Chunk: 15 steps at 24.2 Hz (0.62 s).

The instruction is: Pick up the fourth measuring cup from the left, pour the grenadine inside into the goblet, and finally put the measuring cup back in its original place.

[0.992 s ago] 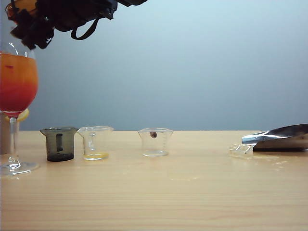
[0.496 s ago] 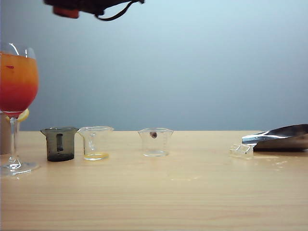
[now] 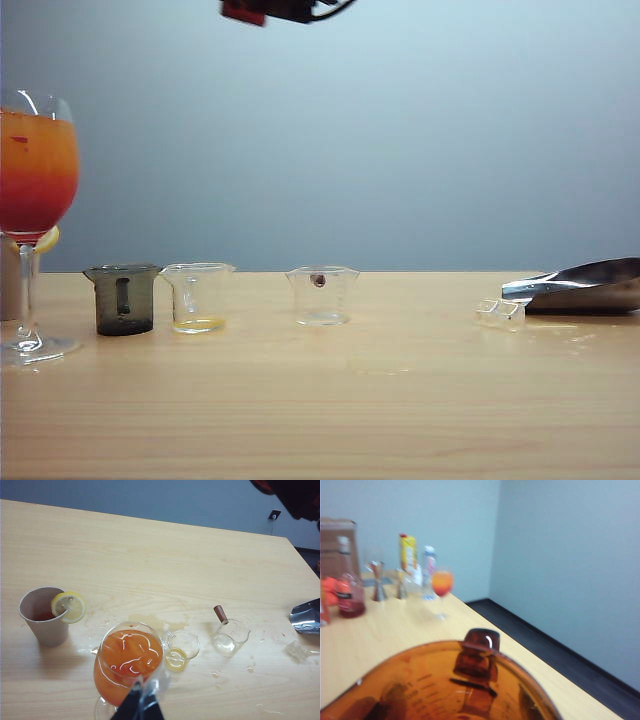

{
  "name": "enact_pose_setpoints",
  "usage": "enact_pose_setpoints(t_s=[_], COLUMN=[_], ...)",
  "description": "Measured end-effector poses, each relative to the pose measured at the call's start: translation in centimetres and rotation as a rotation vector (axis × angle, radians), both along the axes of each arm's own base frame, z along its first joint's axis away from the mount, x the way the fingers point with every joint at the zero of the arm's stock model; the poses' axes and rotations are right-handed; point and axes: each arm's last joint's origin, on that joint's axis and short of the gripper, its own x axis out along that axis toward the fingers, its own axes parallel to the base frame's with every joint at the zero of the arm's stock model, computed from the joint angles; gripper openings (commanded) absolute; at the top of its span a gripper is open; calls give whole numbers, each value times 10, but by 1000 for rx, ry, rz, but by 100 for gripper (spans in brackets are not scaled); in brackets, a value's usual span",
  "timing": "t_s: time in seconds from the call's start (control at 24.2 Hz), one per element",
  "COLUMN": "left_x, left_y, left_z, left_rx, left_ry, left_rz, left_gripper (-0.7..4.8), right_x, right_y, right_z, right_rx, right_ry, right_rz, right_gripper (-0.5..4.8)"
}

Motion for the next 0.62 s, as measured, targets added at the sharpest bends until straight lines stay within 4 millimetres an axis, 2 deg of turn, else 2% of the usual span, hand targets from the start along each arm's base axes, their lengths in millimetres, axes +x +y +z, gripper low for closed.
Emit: enact_pose_setpoints(t_s=[0.37, 0.62], left_x=[0, 0], left_y=[0, 0], left_z=[0, 0], left_rx=[0, 0], left_ry=[0, 0], left_rz=[0, 0], left_gripper=[-5, -5], right_x=[28, 38], right_y=[-44, -64], right_z=[-4, -25], right_rx=[-13, -42], right_ry=[31, 83], right_rz=[-170, -257], right_gripper=[-6, -6])
